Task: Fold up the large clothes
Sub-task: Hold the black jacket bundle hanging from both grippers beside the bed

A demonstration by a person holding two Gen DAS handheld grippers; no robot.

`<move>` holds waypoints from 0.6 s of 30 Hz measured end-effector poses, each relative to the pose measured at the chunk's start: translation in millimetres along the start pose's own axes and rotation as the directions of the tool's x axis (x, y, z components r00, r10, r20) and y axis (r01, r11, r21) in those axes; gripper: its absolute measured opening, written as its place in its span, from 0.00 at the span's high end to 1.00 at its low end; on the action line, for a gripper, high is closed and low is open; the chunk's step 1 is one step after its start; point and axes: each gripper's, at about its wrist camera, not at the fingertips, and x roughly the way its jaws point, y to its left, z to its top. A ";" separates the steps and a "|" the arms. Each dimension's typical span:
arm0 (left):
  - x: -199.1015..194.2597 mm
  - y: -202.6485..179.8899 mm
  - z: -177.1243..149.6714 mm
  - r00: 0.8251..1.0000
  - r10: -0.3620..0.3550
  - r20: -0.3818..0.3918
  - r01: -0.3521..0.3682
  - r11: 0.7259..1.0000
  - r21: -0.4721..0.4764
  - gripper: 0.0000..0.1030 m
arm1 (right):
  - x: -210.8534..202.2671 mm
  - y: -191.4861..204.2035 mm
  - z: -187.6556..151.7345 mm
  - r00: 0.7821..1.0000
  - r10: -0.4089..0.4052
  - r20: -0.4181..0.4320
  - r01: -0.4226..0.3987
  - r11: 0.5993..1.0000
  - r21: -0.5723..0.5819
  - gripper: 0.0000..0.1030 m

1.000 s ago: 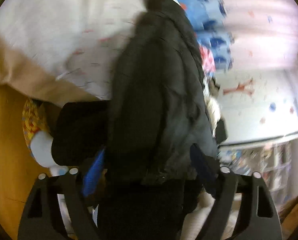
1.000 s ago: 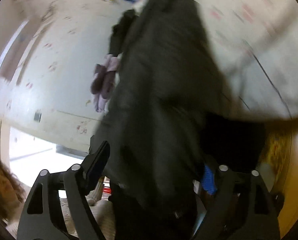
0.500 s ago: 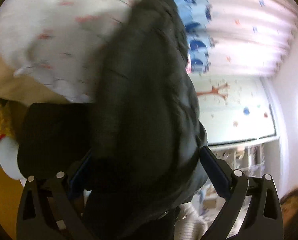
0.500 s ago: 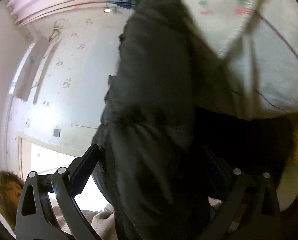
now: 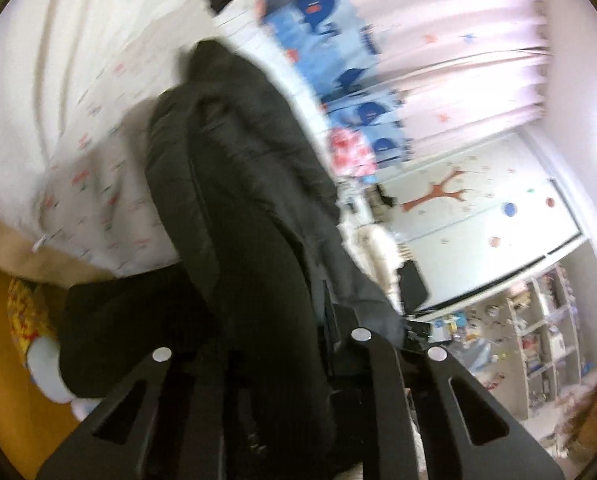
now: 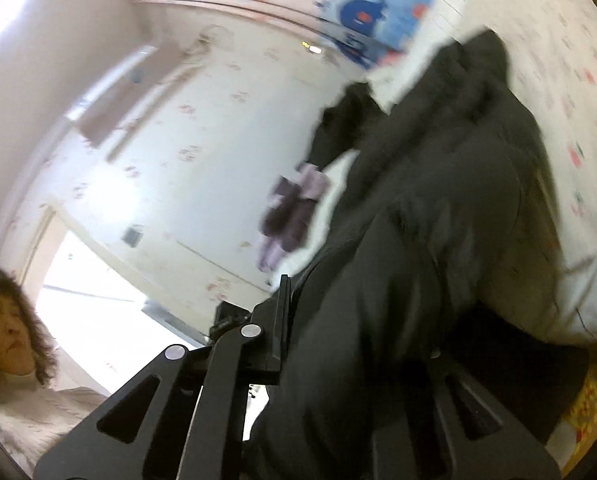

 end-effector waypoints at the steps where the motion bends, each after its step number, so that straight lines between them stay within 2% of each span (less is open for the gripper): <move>1: -4.5 -5.3 -1.5 1.000 -0.011 -0.001 0.011 1.000 0.021 0.83 | -1.3 0.1 -1.1 1.000 0.011 -0.003 -0.011 1.000 -0.003 0.90; 3: -6.5 -5.2 -5.2 1.000 0.012 -0.020 -0.011 0.999 0.043 0.83 | -4.2 -14.3 -9.6 0.999 -0.028 -0.032 0.029 1.000 0.009 0.89; 7: 6.1 41.8 -14.7 0.992 0.087 -0.092 -0.091 0.995 -0.039 0.83 | -0.7 -51.8 -33.7 0.986 -0.104 -0.127 0.119 0.987 0.110 0.85; 8: 9.3 54.2 -16.9 0.992 0.071 -0.102 -0.079 0.994 -0.074 0.83 | 0.3 -59.5 -39.9 0.984 -0.110 -0.142 0.130 0.982 0.139 0.79; 10: 7.9 68.1 -21.1 0.994 0.033 -0.106 -0.044 0.993 -0.107 0.81 | 1.0 -70.2 -47.7 0.984 -0.118 -0.137 0.141 0.974 0.177 0.56; 11: 9.6 72.7 -22.4 0.994 0.032 -0.109 -0.045 0.992 -0.120 0.74 | 1.3 -74.1 -50.4 0.983 -0.133 -0.124 0.155 0.970 0.188 0.44; 12: 12.3 76.2 -23.2 0.993 0.032 -0.115 -0.048 0.990 -0.131 0.66 | 2.3 -75.7 -50.5 0.983 -0.137 -0.119 0.158 0.970 0.186 0.42; 13: 14.1 79.2 -23.9 0.993 0.034 -0.117 -0.051 0.988 -0.145 0.44 | 6.3 -78.4 -51.1 0.983 -0.140 -0.118 0.160 0.971 0.180 0.42; 14: 15.5 83.0 -24.3 0.993 0.041 -0.111 -0.059 0.984 -0.168 0.27 | 10.2 -79.5 -50.8 0.983 -0.137 -0.124 0.157 0.972 0.176 0.42; 16: 17.2 84.8 -23.9 0.996 0.034 -0.084 -0.051 0.977 -0.207 0.24 | 14.5 -73.7 -49.5 0.983 -0.119 -0.140 0.139 0.979 0.149 0.45; 18: 17.6 81.6 -21.2 0.997 0.025 -0.068 -0.039 0.979 -0.199 0.24 | 17.3 -64.1 -49.4 0.977 -0.134 -0.165 0.151 0.984 0.093 0.75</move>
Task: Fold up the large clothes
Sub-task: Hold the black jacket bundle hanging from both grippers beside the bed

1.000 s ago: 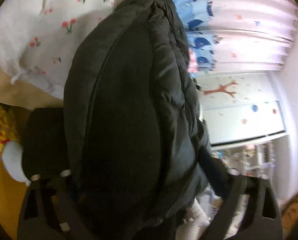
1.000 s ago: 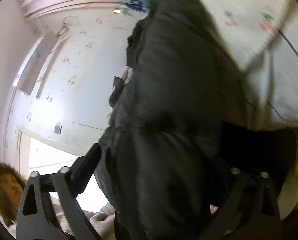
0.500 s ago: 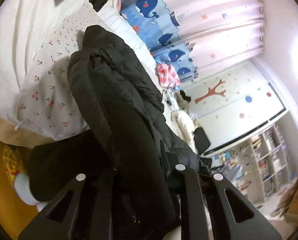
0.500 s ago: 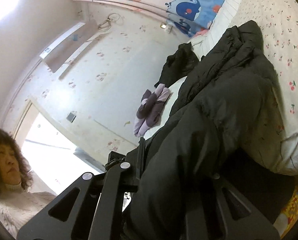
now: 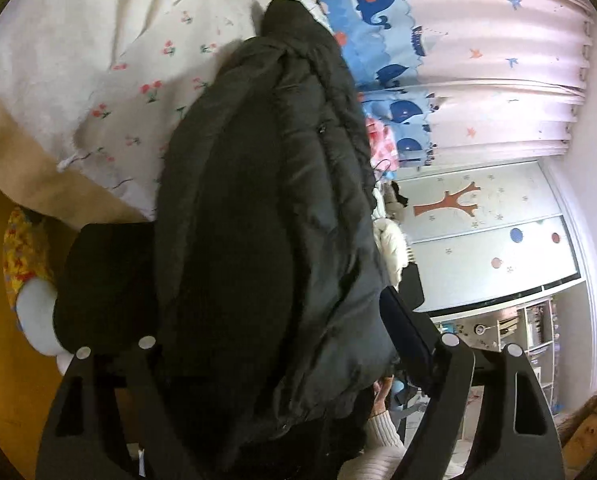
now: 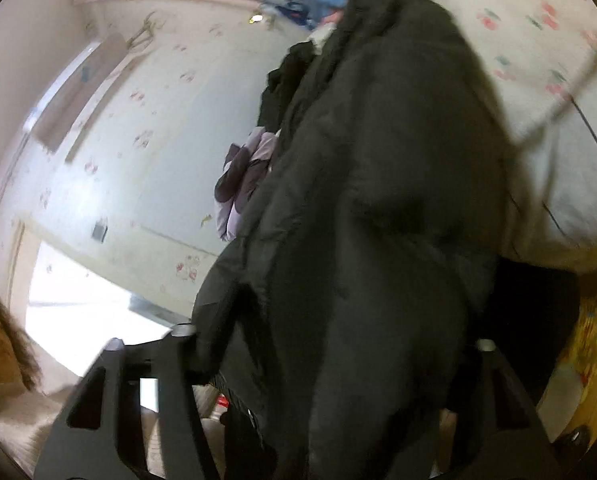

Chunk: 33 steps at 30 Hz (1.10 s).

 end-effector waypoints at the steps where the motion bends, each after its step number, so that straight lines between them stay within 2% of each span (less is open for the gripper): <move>1: 0.1 -3.2 0.0 1.000 0.015 0.011 -0.015 1.000 0.016 0.30 | -6.1 4.2 -2.8 1.000 -0.006 -0.001 0.006 1.000 -0.017 0.78; 2: 1.8 -6.3 -0.8 1.000 0.025 0.003 -0.025 0.999 0.028 0.53 | -6.2 9.5 -1.9 1.000 -0.012 0.002 0.012 0.999 -0.037 0.83; 5: 1.6 -14.7 -0.5 0.997 0.078 0.012 -0.079 0.995 0.055 0.75 | -11.1 25.2 -0.5 1.000 -0.013 0.024 0.015 0.997 -0.075 0.89; 7: -5.9 -23.1 -0.9 0.997 0.065 0.046 -0.068 0.996 0.063 0.79 | -14.5 31.9 1.1 0.999 0.000 0.038 0.003 0.996 -0.087 0.90; 9: -10.9 -30.4 0.5 0.997 0.054 0.061 -0.059 0.995 0.077 0.79 | -15.4 36.8 3.6 0.999 0.015 0.037 -0.012 0.996 -0.091 0.90; 10: -11.8 -33.2 1.4 0.996 0.075 0.057 -0.080 0.993 0.088 0.79 | -14.4 36.8 4.8 1.000 0.014 0.028 -0.012 0.996 -0.086 0.90; 12: -8.9 -31.8 3.3 0.994 0.110 0.002 -0.110 0.991 0.082 0.68 | -14.4 33.9 5.6 1.000 0.003 0.012 -0.002 0.997 -0.076 0.87; 14: -9.2 -18.4 3.5 0.985 0.152 -0.081 -0.149 0.988 0.040 0.18 | -17.6 26.8 3.2 1.000 0.005 0.003 -0.005 0.999 -0.045 0.85; 16: -19.0 -7.0 0.5 0.976 0.203 -0.077 -0.200 0.979 0.040 0.10 | -18.1 19.9 1.0 1.000 0.017 -0.001 -0.017 1.000 -0.006 0.76; 17: -22.2 0.3 0.1 0.977 0.193 -0.093 -0.190 0.981 0.039 0.09 | -13.3 20.8 2.4 1.000 0.022 0.001 -0.022 1.000 0.012 0.61; 18: -25.0 8.9 -0.7 0.979 0.179 -0.102 -0.177 0.984 0.026 0.08 | -13.5 15.2 0.3 0.999 0.032 0.001 -0.032 0.999 0.037 0.43; 20: -30.4 24.1 2.4 0.982 0.171 -0.085 -0.171 0.985 0.000 0.07 | -11.1 5.9 -2.6 0.999 0.035 0.003 -0.035 0.997 0.074 0.34; 23: -29.9 57.4 14.5 0.989 0.140 -0.051 -0.143 0.987 -0.071 0.07 | -4.2 -5.6 -3.3 1.000 0.024 -0.015 -0.022 0.995 0.098 0.32; 25: -20.6 76.8 20.4 0.996 0.086 -0.022 -0.088 0.988 -0.126 0.07 | 0.4 -10.8 -3.1 0.999 0.018 -0.027 -0.015 0.993 0.114 0.32; 26: -17.9 80.4 22.4 0.998 0.064 -0.019 -0.066 0.989 -0.134 0.07 | 3.3 -11.2 -2.8 0.999 0.018 -0.032 -0.015 0.993 0.115 0.32; 27: -9.4 80.0 23.5 1.000 0.010 -0.016 -0.012 0.990 -0.137 0.07 | 4.9 -10.1 -2.4 0.999 0.018 -0.033 -0.014 0.994 0.110 0.32; 29: 4.5 64.0 22.8 0.998 -0.059 -0.026 0.056 0.994 -0.091 0.07 | 5.8 -3.7 -0.3 0.999 0.029 -0.034 -0.026 0.996 0.083 0.33; 30: 13.0 49.9 21.2 0.996 -0.081 -0.039 0.080 0.996 -0.039 0.08 | 6.6 -0.2 0.8 0.999 0.029 -0.031 -0.026 0.997 0.068 0.41; 31: 20.2 34.8 19.6 0.997 -0.070 -0.041 0.070 0.997 0.012 0.15 | 7.6 5.6 3.0 0.999 0.021 -0.035 -0.020 0.999 0.038 0.50; 32: 25.5 24.5 19.1 0.997 -0.053 -0.051 0.055 0.998 0.032 0.42 | 8.3 10.7 4.8 0.999 0.004 -0.035 -0.003 1.000 0.011 0.65; 33: 33.8 10.3 18.7 0.996 -0.031 -0.078 0.035 0.998 0.053 0.51 | 8.6 16.2 6.7 0.999 -0.018 -0.026 0.018 1.000 -0.014 0.74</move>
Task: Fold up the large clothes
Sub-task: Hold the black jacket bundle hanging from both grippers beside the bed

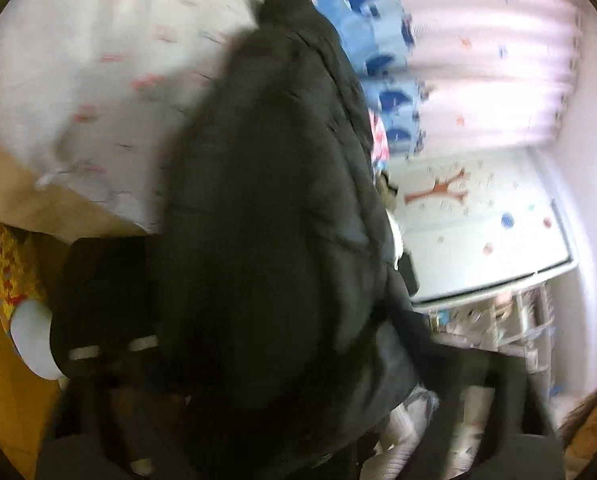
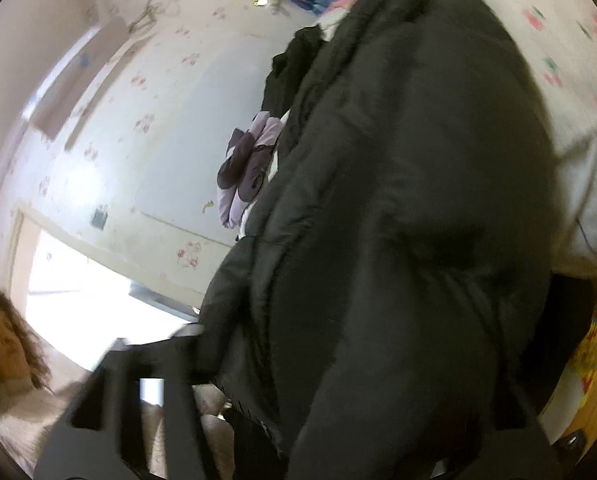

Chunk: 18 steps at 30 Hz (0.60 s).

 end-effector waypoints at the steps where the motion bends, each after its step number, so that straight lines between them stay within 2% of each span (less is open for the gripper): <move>1: -0.5 -8.7 0.4 0.999 0.029 0.016 -0.029 0.999 0.015 0.60 | 0.0 5.0 1.4 1.000 -0.015 0.005 0.015 1.000 -0.017 0.77; 2: -2.3 -19.7 0.9 0.998 0.052 0.036 -0.053 0.998 0.038 0.71 | 0.5 13.1 3.4 0.999 -0.030 0.013 0.031 0.999 -0.041 0.83; 5: -19.1 -67.6 0.8 0.991 0.080 0.107 -0.092 0.989 0.116 0.83 | -2.5 39.1 8.6 0.999 -0.003 0.052 0.008 0.995 -0.097 0.90; 8: -29.6 -105.4 -1.4 0.988 0.071 0.137 -0.096 0.978 0.184 0.86 | -11.8 69.1 16.3 0.993 0.064 0.103 -0.047 0.987 -0.153 0.92; 12: -49.4 -146.0 -11.0 0.991 -0.006 0.137 -0.032 0.962 0.270 0.86 | -29.6 94.9 17.6 0.978 0.161 0.135 -0.132 0.971 -0.202 0.92; 15: -58.5 -146.8 -20.6 0.994 -0.007 0.110 -0.025 0.957 0.290 0.86 | -45.3 88.9 9.0 0.973 0.170 0.153 -0.140 0.973 -0.186 0.92; 18: -51.5 -118.3 -27.1 0.996 0.063 0.058 -0.076 0.963 0.260 0.86 | -49.7 67.3 -4.9 0.980 0.137 0.141 -0.120 0.985 -0.125 0.92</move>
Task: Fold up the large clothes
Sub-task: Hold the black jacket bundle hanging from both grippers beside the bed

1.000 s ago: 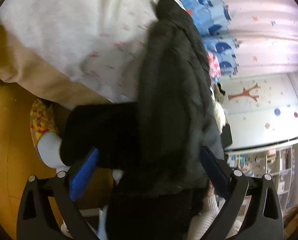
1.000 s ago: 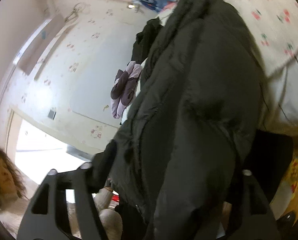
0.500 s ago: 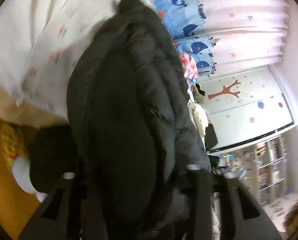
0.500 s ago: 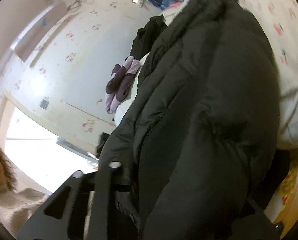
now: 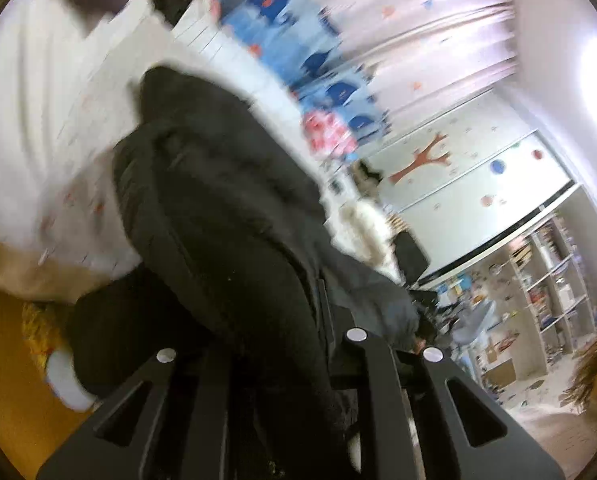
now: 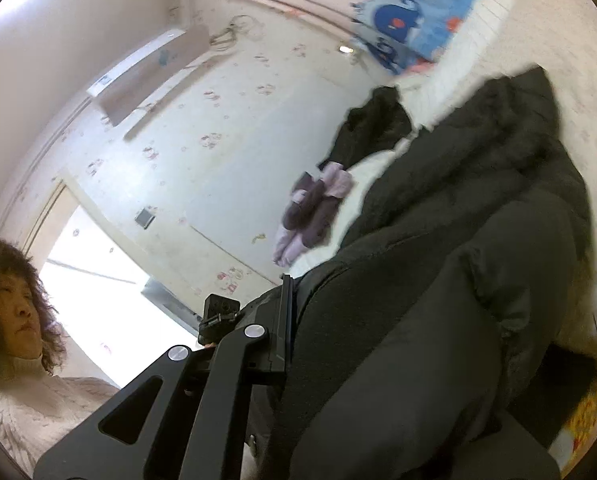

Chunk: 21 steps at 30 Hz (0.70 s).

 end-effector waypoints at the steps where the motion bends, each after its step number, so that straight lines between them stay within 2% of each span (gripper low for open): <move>1: 4.2 9.5 -6.0 0.999 0.039 -0.023 -0.039 0.999 -0.006 0.86 | -4.7 -9.1 -9.9 1.000 -0.020 -0.013 0.020 1.000 0.020 0.92; 2: 5.8 17.3 -11.7 0.996 0.082 -0.038 -0.082 0.997 -0.007 0.86 | -6.3 -18.8 -20.7 0.999 -0.040 -0.032 0.042 0.998 0.044 0.92; 5: 20.4 25.4 -20.7 0.971 0.231 -0.063 -0.230 0.973 0.010 0.86 | -13.4 -38.1 -39.8 0.997 -0.068 -0.047 0.072 0.993 0.094 0.91; 8: 27.1 10.8 -21.4 0.932 0.359 -0.037 -0.356 0.931 0.078 0.84 | -14.5 -48.0 -49.6 0.995 -0.078 -0.054 0.085 0.988 0.127 0.91; 10: 33.5 -1.5 -22.7 0.892 0.452 -0.011 -0.447 0.885 0.128 0.82 | -12.7 -49.9 -52.3 0.993 -0.093 -0.070 0.102 0.986 0.134 0.88; 11: 34.4 -1.8 -24.2 0.880 0.475 -0.002 -0.470 0.871 0.142 0.82 | -11.9 -50.3 -53.5 0.991 -0.104 -0.079 0.115 0.984 0.136 0.87; 15: 40.8 -16.1 -29.2 0.812 0.582 0.044 -0.578 0.790 0.203 0.79 | -9.6 -55.3 -58.5 0.985 -0.142 -0.097 0.156 0.976 0.154 0.83; 21: 49.2 -25.2 -37.6 0.741 0.665 0.091 -0.662 0.701 0.267 0.77 | -2.6 -61.6 -61.8 0.975 -0.189 -0.113 0.209 0.958 0.196 0.65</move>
